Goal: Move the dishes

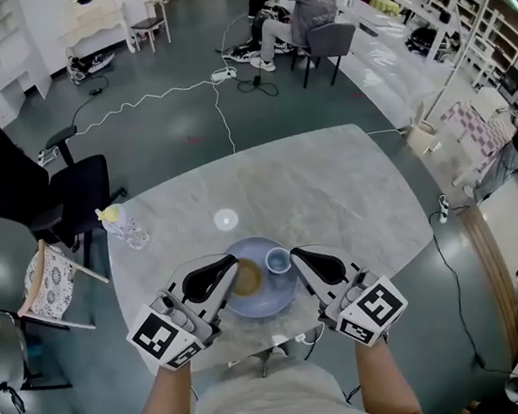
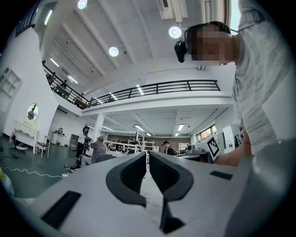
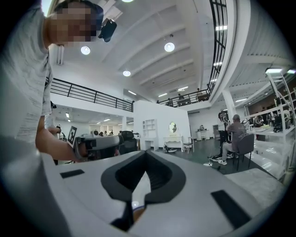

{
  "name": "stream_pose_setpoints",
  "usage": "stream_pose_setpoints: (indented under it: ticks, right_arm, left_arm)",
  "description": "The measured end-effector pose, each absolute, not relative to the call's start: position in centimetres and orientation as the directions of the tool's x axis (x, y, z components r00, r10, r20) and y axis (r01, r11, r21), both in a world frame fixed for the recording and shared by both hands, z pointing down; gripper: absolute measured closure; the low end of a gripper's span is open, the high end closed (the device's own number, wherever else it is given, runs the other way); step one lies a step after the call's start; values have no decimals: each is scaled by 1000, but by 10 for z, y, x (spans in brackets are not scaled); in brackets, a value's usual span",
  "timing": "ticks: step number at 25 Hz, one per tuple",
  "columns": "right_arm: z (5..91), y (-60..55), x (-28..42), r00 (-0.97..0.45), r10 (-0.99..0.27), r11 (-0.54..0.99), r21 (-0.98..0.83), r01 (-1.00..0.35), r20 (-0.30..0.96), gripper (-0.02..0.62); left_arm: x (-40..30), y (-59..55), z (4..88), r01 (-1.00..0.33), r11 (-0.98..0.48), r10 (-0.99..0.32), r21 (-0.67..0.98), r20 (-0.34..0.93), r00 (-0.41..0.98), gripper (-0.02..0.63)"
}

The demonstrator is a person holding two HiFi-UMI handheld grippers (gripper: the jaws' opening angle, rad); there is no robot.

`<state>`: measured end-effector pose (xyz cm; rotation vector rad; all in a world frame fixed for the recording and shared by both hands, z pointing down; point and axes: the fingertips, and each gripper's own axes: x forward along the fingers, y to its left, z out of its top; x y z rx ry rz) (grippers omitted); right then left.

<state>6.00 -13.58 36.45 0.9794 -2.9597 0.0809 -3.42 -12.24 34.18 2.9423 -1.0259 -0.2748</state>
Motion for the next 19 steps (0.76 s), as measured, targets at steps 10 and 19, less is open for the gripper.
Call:
stream_pose_setpoints:
  ticks: [10,19]
  right_arm:
    - [353,-131,58,-821,-571,820,-38,-571,19,577]
    - [352,-130,56,-821,-570,821,-44,-570,1,577]
  left_arm:
    - [-37,-118,337,-628,-775,-630,66,-159,760,572]
    - [-38,-113,342,-628,-775,-630,65,-139,764,572]
